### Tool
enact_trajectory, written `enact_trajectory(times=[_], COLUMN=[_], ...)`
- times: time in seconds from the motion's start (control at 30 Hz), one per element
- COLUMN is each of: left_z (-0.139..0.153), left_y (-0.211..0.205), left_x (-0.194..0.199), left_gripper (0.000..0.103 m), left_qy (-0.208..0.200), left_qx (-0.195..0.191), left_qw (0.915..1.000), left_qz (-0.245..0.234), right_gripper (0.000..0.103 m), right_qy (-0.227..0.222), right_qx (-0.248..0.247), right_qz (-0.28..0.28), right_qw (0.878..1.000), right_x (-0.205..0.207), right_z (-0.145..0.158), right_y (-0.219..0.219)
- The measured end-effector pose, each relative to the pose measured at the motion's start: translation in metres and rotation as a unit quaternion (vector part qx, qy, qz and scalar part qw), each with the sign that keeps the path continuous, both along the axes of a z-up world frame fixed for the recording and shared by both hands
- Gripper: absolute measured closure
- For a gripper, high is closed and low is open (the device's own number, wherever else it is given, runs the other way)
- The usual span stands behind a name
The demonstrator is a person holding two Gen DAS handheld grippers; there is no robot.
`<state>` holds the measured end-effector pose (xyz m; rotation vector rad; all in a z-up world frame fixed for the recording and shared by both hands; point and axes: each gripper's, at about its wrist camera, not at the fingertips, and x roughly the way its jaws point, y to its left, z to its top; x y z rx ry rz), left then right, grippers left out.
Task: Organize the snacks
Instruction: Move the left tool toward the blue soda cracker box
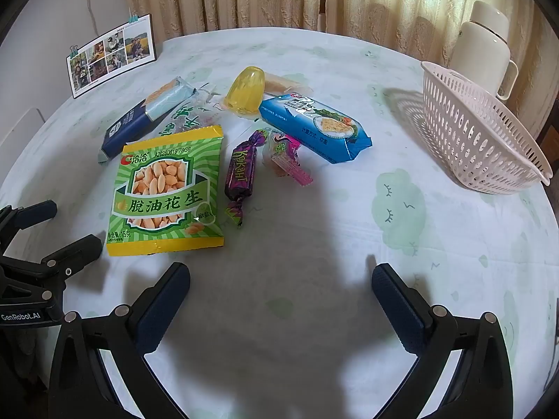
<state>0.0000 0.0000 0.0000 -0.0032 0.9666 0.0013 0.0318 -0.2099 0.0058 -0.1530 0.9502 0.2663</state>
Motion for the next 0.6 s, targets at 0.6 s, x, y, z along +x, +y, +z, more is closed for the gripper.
enact_trajectory(times=[0.6], left_z=[0.0000], left_y=[0.0000], left_x=[0.0000], left_gripper=[0.000], left_qy=[0.000], left_qx=[0.000], left_qw=[1.0000], left_qz=[0.000], right_gripper=[0.000], right_qy=[0.005], right_qx=[-0.002], right_qz=[0.023], right_qw=[1.000], right_x=[0.0021], right_z=[-0.0003], right_y=[-0.0008])
